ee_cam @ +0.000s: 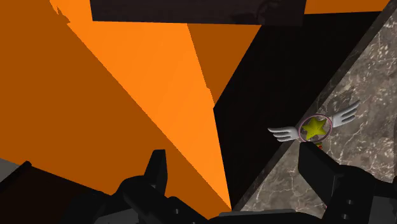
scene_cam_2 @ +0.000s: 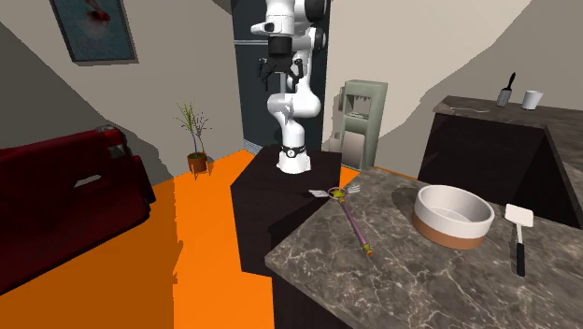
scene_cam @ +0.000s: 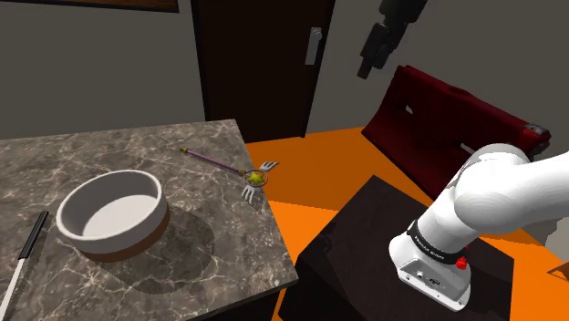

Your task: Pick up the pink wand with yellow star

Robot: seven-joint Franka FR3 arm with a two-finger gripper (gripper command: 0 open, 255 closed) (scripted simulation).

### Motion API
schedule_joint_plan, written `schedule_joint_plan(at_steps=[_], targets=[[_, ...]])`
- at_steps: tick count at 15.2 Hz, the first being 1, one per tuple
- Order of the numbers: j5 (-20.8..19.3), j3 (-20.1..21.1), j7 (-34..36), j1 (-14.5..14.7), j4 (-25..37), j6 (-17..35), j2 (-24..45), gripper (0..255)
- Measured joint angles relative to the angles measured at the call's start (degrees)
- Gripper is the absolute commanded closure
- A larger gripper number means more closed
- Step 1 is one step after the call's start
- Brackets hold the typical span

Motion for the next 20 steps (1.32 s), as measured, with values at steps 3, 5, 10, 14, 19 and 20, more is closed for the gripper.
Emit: schedule_joint_plan(at_steps=[3, 5, 10, 14, 19, 20], targets=[[0.4, 0.6, 0.2, 0.4, -0.5, 1.6, 1.3, 0], [1.1, 1.5, 0.5, 0.9, -0.9, 4.3, 4.0, 0], [2.5, 4.2, 1.4, 2.3, -0.3, 11.6, 12.6, 0], [3.2, 6.2, 2.1, 3.4, 0.4, 16.6, 18.9, 0], [3.3, 9.4, 4.0, 4.7, 4.2, 22.6, 29.5, 0], [3.1, 9.9, 4.2, 4.9, 5.4, 23.4, 31.6, 0]])
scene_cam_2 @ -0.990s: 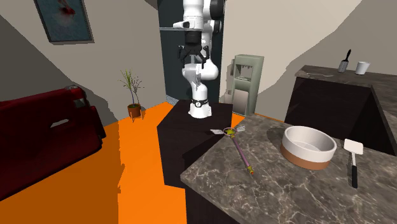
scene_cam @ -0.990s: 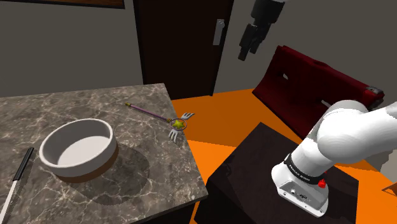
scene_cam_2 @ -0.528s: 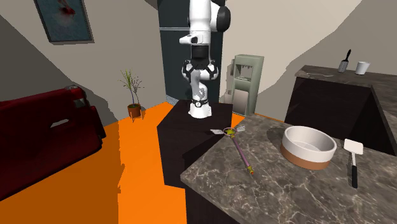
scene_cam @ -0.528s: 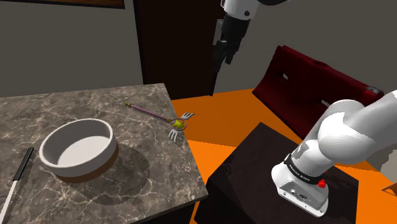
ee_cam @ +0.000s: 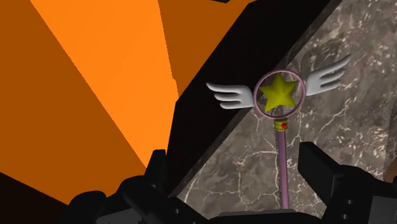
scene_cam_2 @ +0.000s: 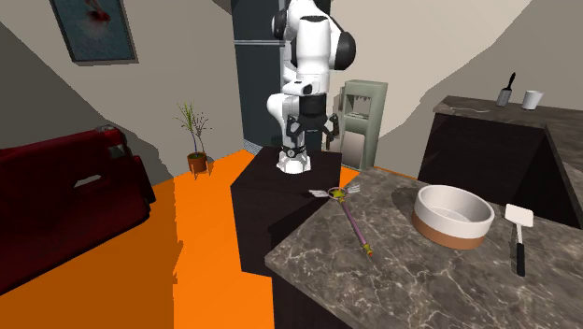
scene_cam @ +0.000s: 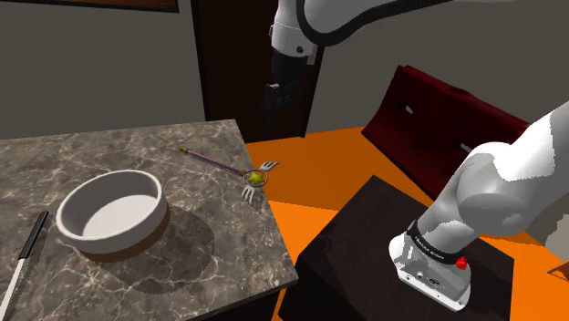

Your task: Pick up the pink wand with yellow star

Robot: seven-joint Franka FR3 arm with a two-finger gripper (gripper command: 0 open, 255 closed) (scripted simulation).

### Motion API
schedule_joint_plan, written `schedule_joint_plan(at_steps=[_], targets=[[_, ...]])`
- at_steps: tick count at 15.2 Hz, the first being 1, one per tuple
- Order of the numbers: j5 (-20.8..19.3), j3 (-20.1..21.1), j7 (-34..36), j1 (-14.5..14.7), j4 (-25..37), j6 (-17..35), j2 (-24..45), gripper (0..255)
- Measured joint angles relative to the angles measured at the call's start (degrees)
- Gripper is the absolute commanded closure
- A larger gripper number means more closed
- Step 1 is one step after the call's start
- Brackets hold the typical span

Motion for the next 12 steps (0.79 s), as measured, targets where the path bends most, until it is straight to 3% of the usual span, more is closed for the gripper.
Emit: schedule_joint_plan(at_steps=[12], targets=[[-5.1, 4.3, 4.3, 3.7, 14.4, 8.1, 24.7, 0]])
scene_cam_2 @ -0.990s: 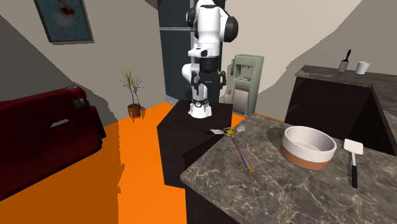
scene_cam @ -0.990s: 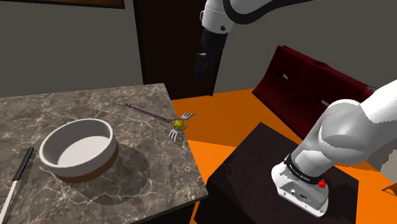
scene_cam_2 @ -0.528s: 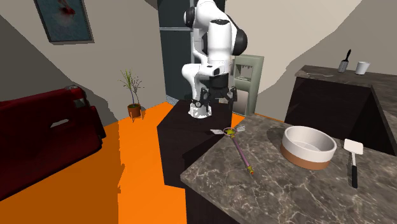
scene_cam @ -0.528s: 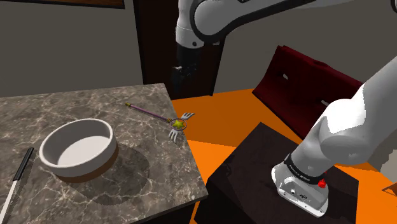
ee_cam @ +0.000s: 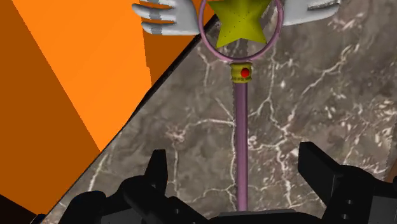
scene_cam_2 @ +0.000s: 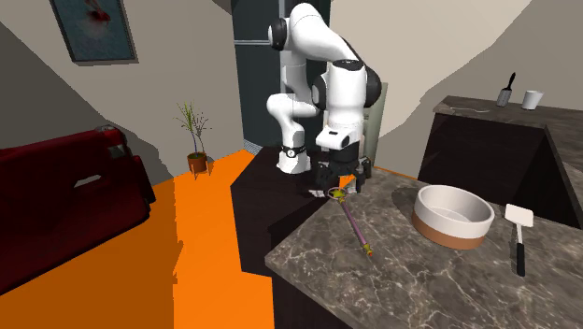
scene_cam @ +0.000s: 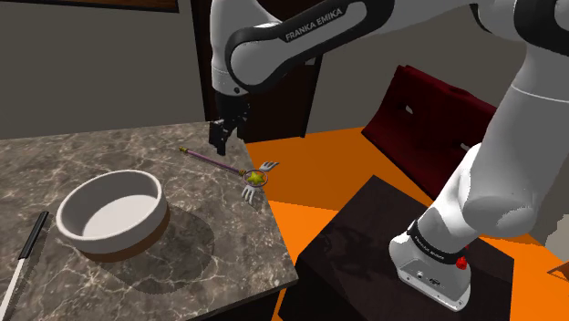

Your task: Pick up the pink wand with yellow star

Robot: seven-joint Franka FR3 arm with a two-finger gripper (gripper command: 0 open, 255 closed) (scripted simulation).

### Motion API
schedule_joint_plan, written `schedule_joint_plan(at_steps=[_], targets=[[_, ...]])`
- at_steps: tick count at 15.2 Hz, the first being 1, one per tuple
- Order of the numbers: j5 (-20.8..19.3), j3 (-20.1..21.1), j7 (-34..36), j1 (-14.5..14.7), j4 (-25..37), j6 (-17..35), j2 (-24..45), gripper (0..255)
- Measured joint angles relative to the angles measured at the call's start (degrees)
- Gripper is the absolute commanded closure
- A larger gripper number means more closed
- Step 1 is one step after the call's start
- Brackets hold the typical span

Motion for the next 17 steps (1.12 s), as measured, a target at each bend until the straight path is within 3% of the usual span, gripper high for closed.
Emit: schedule_joint_plan(at_steps=[3, 11, 12, 17], targets=[[-1.6, 0.4, 1.1, 1.4, 4.1, 0.8, 5.6, 0], [-2.9, 0.0, 1.9, 2.1, 3.1, 5.4, 9.4, 0], [-3.0, 0.0, 1.9, 2.1, 3.1, 5.5, 9.5, 255], [-3.4, -0.7, 1.9, 1.7, 3.4, 5.8, 9.2, 255]])
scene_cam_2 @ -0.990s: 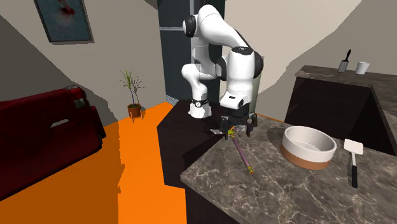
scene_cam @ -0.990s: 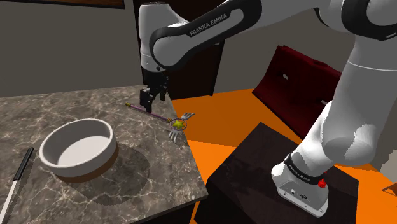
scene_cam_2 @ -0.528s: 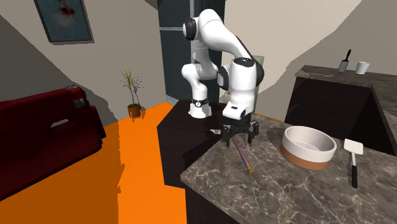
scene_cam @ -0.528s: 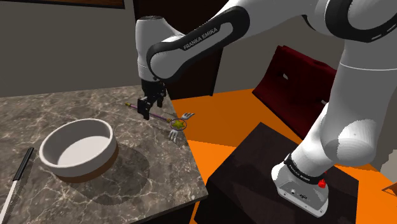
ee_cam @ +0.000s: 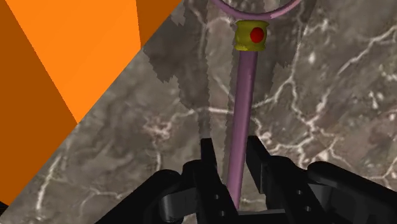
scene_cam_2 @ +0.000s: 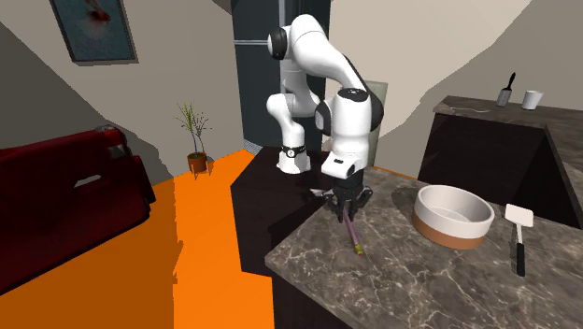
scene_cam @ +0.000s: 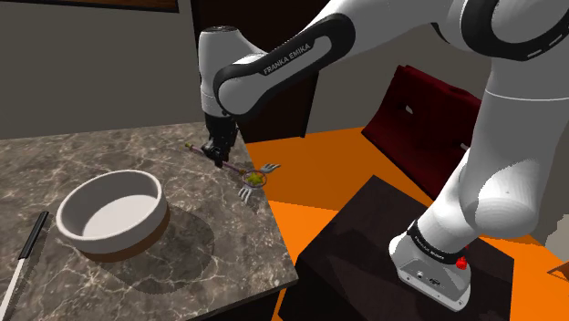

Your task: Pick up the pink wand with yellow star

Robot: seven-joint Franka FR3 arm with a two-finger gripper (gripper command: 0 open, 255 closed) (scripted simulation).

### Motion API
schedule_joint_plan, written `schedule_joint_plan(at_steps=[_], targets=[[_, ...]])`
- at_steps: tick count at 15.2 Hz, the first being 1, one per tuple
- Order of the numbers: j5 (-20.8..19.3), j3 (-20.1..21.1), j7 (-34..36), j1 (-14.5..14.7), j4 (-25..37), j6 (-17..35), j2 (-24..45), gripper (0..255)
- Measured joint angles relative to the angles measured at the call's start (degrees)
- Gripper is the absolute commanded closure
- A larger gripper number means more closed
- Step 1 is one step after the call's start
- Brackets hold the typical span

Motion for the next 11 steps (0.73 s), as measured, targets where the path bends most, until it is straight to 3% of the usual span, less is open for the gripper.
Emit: schedule_joint_plan(at_steps=[11], targets=[[1.1, 0.9, -0.5, 0.2, 0.9, -3.1, -1.5, 255]])
